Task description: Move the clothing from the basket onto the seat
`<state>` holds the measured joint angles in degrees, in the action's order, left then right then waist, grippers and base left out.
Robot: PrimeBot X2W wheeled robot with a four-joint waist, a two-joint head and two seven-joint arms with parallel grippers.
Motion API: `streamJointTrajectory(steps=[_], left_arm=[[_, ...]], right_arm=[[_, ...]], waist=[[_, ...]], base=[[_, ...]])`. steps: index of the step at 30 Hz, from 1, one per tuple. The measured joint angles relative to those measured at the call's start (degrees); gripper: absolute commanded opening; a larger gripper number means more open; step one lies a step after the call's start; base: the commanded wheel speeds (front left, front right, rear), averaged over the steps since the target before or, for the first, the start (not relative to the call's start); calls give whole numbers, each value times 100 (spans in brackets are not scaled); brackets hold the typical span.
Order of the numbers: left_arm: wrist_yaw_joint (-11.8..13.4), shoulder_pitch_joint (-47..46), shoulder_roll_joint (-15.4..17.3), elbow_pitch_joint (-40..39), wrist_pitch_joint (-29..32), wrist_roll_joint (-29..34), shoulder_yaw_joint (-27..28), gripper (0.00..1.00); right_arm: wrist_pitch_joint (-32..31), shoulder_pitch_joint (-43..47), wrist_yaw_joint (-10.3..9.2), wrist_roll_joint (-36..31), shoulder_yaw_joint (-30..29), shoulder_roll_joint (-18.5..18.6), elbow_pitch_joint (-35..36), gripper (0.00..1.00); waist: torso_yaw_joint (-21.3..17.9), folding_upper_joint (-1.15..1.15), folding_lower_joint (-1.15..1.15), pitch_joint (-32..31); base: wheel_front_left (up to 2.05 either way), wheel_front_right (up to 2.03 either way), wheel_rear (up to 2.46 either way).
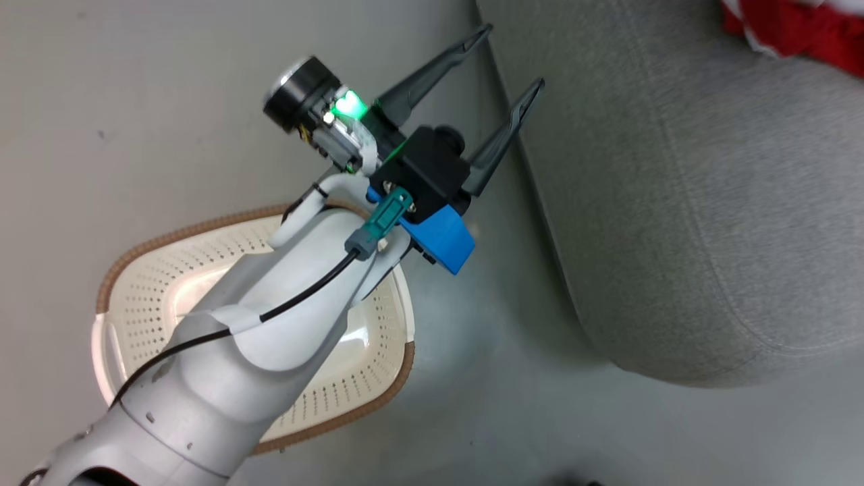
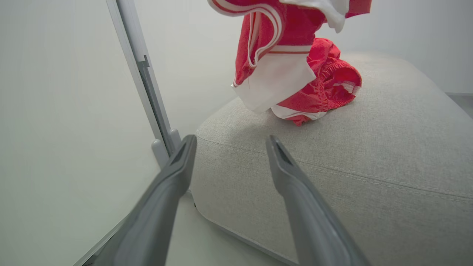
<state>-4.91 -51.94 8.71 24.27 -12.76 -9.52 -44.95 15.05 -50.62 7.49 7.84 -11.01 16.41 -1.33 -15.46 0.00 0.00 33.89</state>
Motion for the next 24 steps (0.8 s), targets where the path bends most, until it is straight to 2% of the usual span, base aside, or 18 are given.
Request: streamJointTrajectory(steps=[5,8,11,14,24], left_arm=[[34,-242,77,-121,88,63,9,100],[35,-309,96,-177,108,98,-13,100],[43,-363,130,-226,109,112,-21,100],[49,-392,177,-229,124,114,-26,100],[83,-575,165,-265,124,137,-73,100]], right_arm=[[0,-723,0,-22,-552,788,-77,0],[0,-965,0,10,-946,1280,-386,0],[1,-1038,0,79,-1220,1573,-759,0],[0,-1006,0,113,-1311,1594,-1157,0],[-1,-521,-1,274,-1335,1015,-2570,0]], waist=[[54,0,0,608],[73,0,0,914],[86,0,0,1170],[100,0,1,1377],[258,0,0,1684]], base=[[0,0,0],[0,0,0],[0,0,0],[0,0,0],[0,0,0]])
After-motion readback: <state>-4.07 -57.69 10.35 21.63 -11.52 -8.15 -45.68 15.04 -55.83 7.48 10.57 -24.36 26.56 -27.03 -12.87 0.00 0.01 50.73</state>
